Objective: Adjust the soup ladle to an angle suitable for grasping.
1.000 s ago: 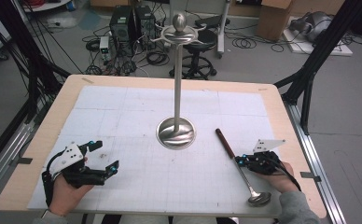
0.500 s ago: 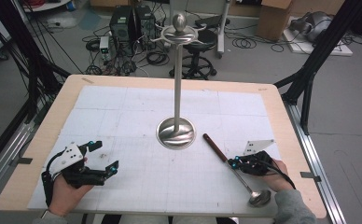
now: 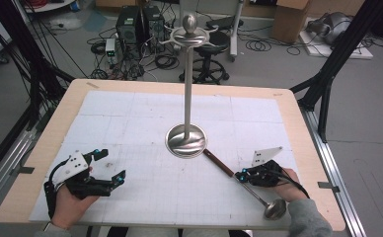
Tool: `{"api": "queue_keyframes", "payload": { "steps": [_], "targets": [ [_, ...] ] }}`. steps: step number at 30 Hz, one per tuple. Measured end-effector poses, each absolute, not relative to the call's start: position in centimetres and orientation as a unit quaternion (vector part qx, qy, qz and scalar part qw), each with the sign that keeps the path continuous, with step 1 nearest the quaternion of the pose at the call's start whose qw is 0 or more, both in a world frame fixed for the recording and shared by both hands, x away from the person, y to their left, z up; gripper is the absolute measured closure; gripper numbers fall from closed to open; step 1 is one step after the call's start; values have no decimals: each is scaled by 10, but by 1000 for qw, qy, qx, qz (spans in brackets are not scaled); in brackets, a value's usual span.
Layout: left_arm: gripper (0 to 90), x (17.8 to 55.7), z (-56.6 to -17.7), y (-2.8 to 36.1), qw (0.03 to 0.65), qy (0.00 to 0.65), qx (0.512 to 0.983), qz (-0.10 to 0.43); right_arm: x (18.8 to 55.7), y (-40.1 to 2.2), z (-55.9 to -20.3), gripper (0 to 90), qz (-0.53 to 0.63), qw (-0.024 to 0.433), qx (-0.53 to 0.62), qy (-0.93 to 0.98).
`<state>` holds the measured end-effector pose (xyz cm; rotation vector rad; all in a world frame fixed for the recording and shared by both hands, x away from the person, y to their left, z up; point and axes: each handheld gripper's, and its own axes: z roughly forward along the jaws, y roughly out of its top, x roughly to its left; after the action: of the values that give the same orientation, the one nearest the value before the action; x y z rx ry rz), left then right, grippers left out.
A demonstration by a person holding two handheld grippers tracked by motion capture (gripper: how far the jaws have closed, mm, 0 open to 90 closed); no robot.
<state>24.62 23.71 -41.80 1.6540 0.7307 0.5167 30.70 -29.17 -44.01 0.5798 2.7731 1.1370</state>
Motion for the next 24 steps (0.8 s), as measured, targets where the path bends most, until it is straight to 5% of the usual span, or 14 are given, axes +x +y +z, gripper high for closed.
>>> {"api": "queue_keyframes", "payload": {
  "steps": [24],
  "targets": [
    [32,246,-418,237,589,315,711,221,300,-268,-436,899,355,19,126,926]
  ]
}}
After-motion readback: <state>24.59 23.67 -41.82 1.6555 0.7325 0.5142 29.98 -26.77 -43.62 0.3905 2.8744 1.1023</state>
